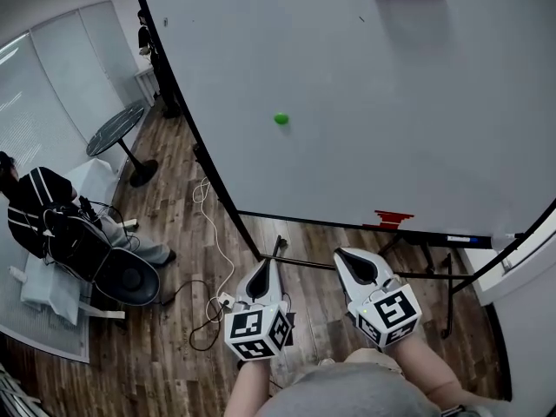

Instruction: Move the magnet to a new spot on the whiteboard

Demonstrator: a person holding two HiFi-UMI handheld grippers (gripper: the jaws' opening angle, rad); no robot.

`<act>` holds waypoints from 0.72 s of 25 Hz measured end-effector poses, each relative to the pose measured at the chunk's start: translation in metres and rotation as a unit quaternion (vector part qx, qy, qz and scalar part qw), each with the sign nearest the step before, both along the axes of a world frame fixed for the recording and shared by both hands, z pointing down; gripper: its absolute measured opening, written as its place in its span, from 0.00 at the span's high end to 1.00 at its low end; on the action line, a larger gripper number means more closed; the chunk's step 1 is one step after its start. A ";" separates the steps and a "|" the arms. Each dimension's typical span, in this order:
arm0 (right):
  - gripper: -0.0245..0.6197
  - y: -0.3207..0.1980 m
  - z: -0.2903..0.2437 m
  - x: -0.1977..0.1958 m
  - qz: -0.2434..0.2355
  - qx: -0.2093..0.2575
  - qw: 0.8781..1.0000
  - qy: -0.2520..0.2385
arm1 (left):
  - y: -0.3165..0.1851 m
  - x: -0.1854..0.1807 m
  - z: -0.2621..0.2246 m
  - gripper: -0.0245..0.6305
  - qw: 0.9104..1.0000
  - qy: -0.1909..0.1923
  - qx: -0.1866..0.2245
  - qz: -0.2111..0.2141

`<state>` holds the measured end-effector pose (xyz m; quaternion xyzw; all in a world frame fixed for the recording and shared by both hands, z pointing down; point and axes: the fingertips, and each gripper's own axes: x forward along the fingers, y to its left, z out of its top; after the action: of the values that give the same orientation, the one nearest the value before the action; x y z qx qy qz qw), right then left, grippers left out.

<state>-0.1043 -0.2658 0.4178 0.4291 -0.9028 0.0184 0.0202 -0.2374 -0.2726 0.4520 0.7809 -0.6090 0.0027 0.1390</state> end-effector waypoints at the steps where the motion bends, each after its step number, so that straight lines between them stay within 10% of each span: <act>1: 0.96 -0.002 0.000 0.000 0.002 -0.001 1.000 0.001 | -0.005 0.001 -0.002 0.96 1.000 -0.001 0.001 0.005; 18: 0.96 -0.064 -0.002 0.012 0.006 0.010 1.000 0.005 | -0.111 0.033 -0.065 0.96 0.996 -0.016 0.069 0.055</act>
<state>-0.0926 -0.3295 0.4156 0.4345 -0.9004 0.0073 0.0202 -0.2048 -0.3840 0.3870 0.8209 -0.5658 -0.0191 0.0750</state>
